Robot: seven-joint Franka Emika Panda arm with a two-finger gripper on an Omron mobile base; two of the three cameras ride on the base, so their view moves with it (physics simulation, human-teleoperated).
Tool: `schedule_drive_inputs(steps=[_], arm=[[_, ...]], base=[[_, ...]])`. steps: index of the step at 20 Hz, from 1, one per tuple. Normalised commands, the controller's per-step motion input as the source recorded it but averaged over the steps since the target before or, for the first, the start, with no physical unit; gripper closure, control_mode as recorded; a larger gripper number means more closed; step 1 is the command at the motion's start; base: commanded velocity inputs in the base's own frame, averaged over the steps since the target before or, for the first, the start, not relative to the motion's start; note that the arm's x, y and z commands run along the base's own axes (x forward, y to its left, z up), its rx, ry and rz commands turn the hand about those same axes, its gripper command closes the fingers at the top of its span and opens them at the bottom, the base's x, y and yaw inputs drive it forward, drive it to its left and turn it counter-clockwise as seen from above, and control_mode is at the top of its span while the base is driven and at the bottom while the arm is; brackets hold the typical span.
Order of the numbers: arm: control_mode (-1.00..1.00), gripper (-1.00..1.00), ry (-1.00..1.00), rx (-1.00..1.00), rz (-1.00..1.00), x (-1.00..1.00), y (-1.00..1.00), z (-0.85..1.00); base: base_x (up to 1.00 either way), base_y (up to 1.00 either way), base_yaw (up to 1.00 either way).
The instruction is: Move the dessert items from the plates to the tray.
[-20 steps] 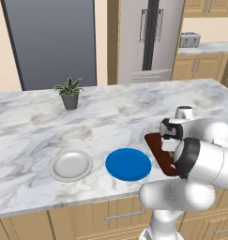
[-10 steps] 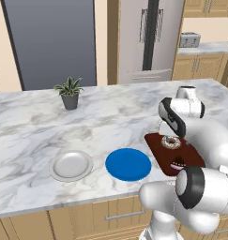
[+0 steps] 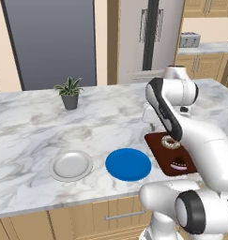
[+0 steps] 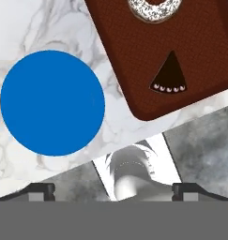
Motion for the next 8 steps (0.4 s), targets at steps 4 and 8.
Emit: schedule_drive_inputs(steps=[4, 8], arm=[[-1.00, -1.00, -0.30, -0.18, 0.09, -0.90, 0.74, 0.25], [-1.00, -1.00, -0.38, -0.14, 0.08, -1.00, 0.26, 0.01]], base=[[0.00, 0.00, 0.00], [0.00, 0.00, 0.00]])
